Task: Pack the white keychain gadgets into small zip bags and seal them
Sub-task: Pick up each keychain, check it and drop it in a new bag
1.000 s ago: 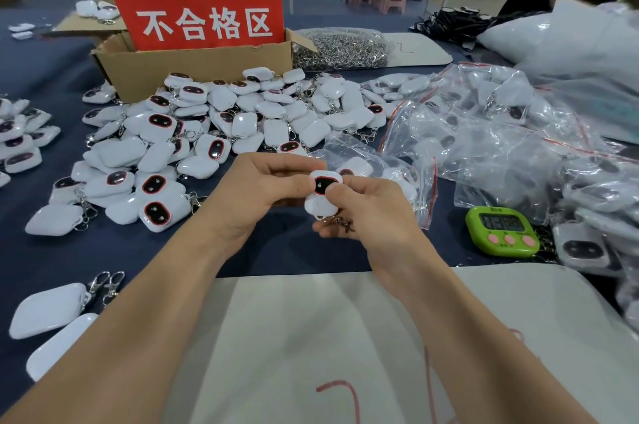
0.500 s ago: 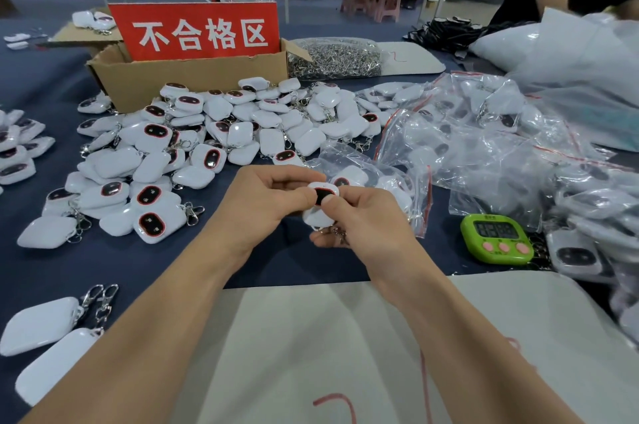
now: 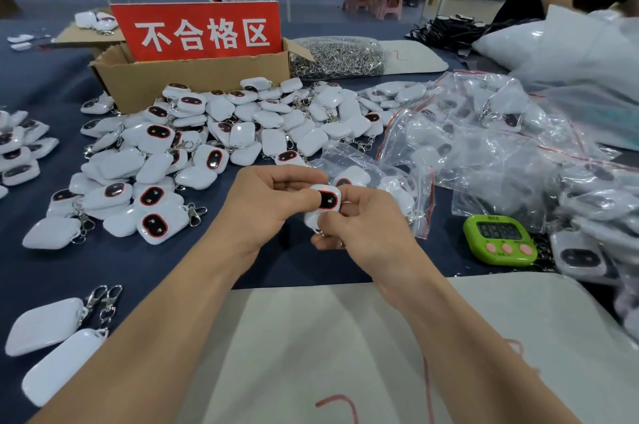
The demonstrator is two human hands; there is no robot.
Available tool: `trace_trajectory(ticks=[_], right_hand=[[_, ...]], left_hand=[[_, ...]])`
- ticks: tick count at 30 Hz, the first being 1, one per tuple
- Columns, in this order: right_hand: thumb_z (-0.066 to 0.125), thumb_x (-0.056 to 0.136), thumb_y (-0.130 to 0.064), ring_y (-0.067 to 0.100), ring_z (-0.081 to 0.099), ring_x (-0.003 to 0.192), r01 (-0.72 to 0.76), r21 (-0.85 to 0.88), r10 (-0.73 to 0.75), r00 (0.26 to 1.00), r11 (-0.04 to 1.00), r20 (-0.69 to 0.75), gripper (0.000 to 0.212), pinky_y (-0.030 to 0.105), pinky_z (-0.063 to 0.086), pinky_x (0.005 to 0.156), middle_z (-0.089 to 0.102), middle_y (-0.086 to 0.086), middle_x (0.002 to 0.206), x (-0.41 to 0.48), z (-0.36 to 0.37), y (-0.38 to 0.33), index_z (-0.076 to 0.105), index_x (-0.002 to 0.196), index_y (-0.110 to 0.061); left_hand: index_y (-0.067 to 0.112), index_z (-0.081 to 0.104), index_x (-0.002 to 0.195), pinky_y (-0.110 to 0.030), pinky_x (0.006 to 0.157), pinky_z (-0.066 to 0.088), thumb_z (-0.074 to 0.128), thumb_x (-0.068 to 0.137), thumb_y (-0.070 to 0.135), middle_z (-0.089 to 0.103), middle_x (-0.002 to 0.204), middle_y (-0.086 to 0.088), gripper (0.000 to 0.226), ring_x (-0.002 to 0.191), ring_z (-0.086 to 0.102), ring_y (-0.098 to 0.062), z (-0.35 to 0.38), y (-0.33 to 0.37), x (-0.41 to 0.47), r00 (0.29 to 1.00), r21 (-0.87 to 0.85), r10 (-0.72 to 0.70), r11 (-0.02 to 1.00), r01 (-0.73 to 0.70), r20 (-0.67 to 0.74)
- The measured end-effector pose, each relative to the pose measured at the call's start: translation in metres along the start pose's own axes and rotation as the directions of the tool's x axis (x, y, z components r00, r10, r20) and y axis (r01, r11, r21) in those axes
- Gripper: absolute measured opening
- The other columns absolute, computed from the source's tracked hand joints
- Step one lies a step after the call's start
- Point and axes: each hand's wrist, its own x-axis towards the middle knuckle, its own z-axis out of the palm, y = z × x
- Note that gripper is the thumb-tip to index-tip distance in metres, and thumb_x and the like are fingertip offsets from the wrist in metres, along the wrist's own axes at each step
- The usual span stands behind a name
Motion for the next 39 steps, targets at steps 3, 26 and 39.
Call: trace_trajectory(ticks=[3,26,39], right_hand=[[0.068,0.084,-0.003,0.016,0.071,0.06,0.017,-0.028,-0.017,1.0,0.999,-0.023,0.018,0.041,0.064,0.081,0.074,0.0,0.069,0.0,0.0,0.002,0.076,0.087,-0.02],[0.062,0.095,-0.02,0.008,0.058,0.069,0.255,-0.424,-0.32,0.943,0.869,-0.087,0.043,0.014,0.048,0.065,0.069,-0.008,0.081,-0.003,0.007,0.01,0.061,0.13,-0.045],[0.056,0.104,-0.024,0.015,0.069,0.059,0.218,-0.265,-0.269,0.948,0.939,-0.173,0.026,0.037,0.06,0.068,0.07,-0.001,0.06,-0.001,0.006,0.004,0.074,0.086,-0.028]], left_hand=[[0.012,0.082,0.092,-0.033,0.089,0.059,0.09,0.071,0.006,0.079,0.091,-0.013,0.024,0.085,0.072,-0.02,-0.002,0.002,0.0,0.999,0.014,0.011,1.0,-0.011,0.051],[0.03,0.083,0.097,-0.038,0.094,0.056,0.08,0.066,0.018,0.069,0.09,-0.014,0.033,0.087,0.065,-0.016,0.004,0.002,0.004,0.999,-0.024,0.045,0.999,-0.044,0.011],[0.011,0.083,0.089,-0.018,0.076,0.055,0.078,0.082,0.001,0.079,0.087,-0.008,0.013,0.08,0.071,-0.01,-0.002,0.0,0.005,0.996,-0.053,0.083,0.995,-0.084,-0.02]])
